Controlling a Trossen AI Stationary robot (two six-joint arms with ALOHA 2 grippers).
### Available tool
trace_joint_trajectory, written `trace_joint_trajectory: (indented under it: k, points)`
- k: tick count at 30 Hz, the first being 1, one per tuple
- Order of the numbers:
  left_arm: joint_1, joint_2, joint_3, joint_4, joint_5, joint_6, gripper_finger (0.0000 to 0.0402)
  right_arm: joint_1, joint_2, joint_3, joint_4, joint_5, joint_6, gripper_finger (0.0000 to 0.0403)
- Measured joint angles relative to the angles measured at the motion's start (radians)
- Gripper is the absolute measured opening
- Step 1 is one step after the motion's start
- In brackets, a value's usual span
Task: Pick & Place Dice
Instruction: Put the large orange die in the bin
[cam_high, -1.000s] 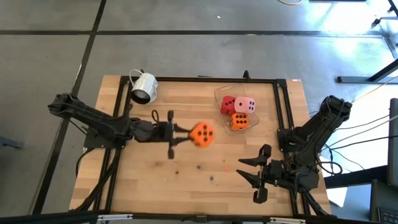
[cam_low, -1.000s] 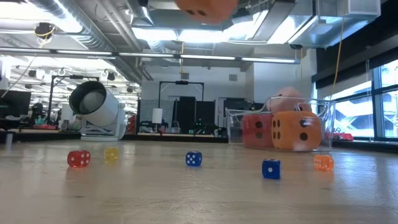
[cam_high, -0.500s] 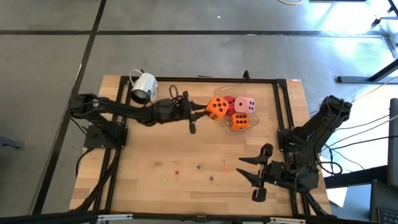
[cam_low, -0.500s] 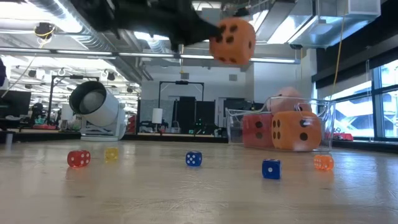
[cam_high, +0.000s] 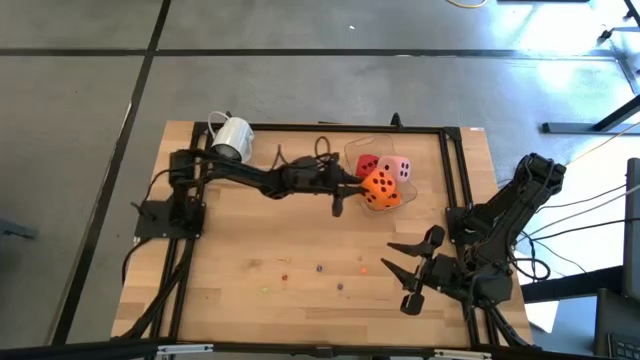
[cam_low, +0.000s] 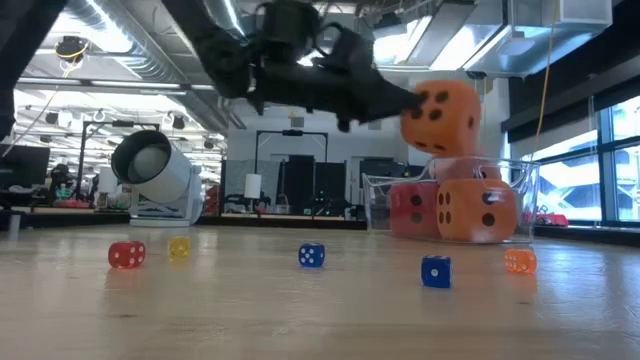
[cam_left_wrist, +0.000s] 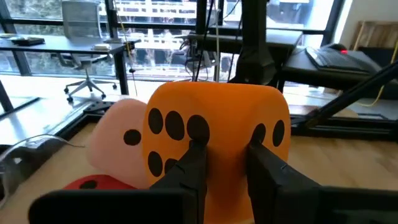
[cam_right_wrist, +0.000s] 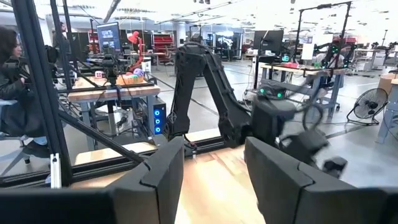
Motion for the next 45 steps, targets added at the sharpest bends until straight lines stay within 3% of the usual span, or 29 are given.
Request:
trace_joint_trajectory:
  k: [8, 30, 45]
  points:
    - [0.001, 0.086, 0.059, -0.010, -0.013, 0.015, 0.0063, 0.002, -0.001, 0.002, 0.000, -0.015, 0.016, 0.0173]
    - [-0.015, 0.090, 0.058, 0.063, -0.035, 0.064, 0.0065, 0.002, -0.001, 0.002, 0.000, -0.019, 0.023, 0.0173]
    - [-0.016, 0.090, 0.058, 0.060, -0.031, 0.036, 0.0140, 0.002, -0.001, 0.002, -0.001, -0.071, 0.040, 0.0173]
